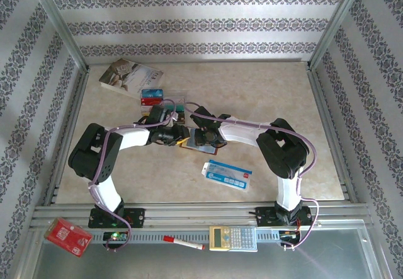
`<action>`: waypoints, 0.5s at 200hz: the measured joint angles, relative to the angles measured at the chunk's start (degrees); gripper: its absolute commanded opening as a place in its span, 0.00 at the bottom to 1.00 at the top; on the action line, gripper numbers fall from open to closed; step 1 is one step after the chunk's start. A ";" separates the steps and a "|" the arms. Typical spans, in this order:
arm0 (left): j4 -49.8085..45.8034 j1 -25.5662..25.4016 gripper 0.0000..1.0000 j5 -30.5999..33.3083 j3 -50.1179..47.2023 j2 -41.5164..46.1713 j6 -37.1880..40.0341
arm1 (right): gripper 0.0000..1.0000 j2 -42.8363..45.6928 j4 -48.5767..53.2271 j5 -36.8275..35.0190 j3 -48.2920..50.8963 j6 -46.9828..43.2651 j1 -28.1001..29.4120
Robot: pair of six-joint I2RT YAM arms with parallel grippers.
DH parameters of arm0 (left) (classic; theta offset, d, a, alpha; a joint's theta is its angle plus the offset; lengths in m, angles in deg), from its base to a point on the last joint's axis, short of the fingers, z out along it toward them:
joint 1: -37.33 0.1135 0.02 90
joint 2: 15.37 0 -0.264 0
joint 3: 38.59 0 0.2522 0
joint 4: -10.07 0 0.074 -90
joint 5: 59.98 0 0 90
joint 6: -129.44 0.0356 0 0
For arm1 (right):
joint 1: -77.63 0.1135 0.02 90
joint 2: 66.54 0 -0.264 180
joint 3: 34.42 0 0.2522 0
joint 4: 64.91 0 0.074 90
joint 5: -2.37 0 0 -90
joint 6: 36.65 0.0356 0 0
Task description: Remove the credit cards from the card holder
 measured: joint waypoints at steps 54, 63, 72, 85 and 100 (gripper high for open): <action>-3.10 -0.81 0.34 1.31 1.81 -1.51 0.63 | 0.43 0.02 -0.09 0.42 0.11 0.02 -0.35; -3.41 -0.83 0.35 1.44 1.99 -1.64 0.70 | 0.43 0.04 -0.09 0.46 0.11 0.00 -0.35; -3.69 -0.87 0.35 1.60 2.14 -1.73 0.83 | 0.43 0.07 -0.13 0.46 0.17 0.00 -0.35; -4.24 -0.96 0.34 1.68 2.49 -1.79 1.05 | 0.43 0.13 -0.33 0.48 0.31 0.02 -0.37; -4.66 -1.01 0.33 1.68 2.73 -1.79 1.31 | 0.43 0.24 -0.52 0.59 0.50 0.02 -0.39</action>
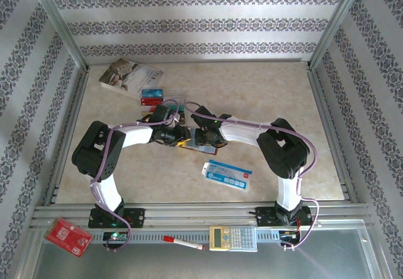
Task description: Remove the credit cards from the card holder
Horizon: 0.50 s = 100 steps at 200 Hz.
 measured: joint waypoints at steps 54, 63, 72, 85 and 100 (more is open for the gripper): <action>0.11 -0.09 0.25 -3.15 0.00 0.00 0.57 | 0.43 0.42 -0.63 1.55 0.52 0.04 -0.72; 0.24 -0.09 0.23 -3.85 0.00 0.00 0.52 | 0.43 0.59 -0.85 1.81 0.70 0.07 -0.74; 0.33 -0.09 0.22 -4.26 0.00 0.00 0.42 | 0.43 0.92 -1.20 2.08 1.03 0.22 -0.83; 0.57 -0.09 0.21 -5.07 0.00 0.00 0.39 | 0.43 1.42 -1.88 2.91 1.53 0.28 -1.16; 1.03 -0.11 0.21 -6.05 0.00 0.02 0.33 | 0.43 2.03 -2.38 3.74 2.14 0.44 -1.62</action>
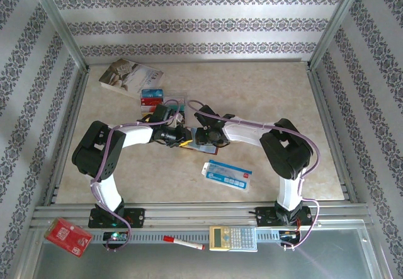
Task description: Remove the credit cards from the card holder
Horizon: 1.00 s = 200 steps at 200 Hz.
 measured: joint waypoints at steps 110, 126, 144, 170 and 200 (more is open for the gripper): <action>6.43 -2.43 0.30 -4.11 -0.13 0.15 -4.11 | 0.44 15.17 -3.58 -1.20 7.32 2.91 -4.55; 6.62 -3.69 0.33 -4.11 0.00 0.15 -4.39 | 0.44 16.13 -4.09 -1.95 8.41 3.26 -5.09; 7.08 -5.11 0.36 -4.11 0.55 0.15 -5.22 | 0.45 16.76 -4.31 -2.56 9.38 3.89 -5.46; 8.92 -6.40 0.44 -4.24 1.38 0.15 -6.23 | 0.45 17.57 -4.66 -2.95 9.90 4.31 -5.77; 8.96 -6.62 0.49 -2.67 1.51 0.24 -5.77 | 0.45 18.97 -5.09 -3.08 10.47 4.33 -5.84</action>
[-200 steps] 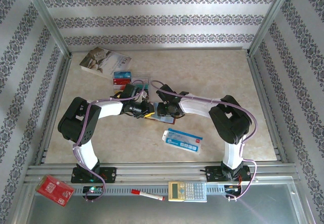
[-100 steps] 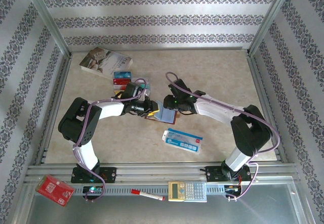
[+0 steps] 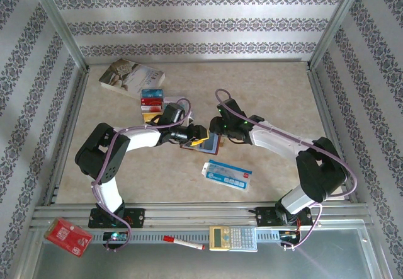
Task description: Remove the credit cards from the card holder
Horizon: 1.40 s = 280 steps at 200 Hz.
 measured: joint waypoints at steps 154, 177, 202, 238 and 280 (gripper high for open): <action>-1.77 3.74 0.24 4.52 -1.77 -0.17 0.90 | 0.28 -8.94 -1.01 3.39 0.22 0.22 1.92; -2.67 3.67 0.23 4.44 -0.04 -1.92 1.38 | 0.28 -10.19 -1.01 3.78 0.22 0.22 1.92; -3.52 3.63 0.22 4.59 1.46 -2.75 2.01 | 0.28 -11.15 -1.01 4.00 0.22 0.20 1.92; -3.87 3.63 0.17 4.22 2.34 -3.85 2.23 | 0.25 -11.91 -1.07 4.22 0.22 0.17 1.92; -3.85 3.63 0.15 2.95 2.36 -6.21 2.21 | 0.23 -12.22 -1.38 4.35 0.20 0.17 1.92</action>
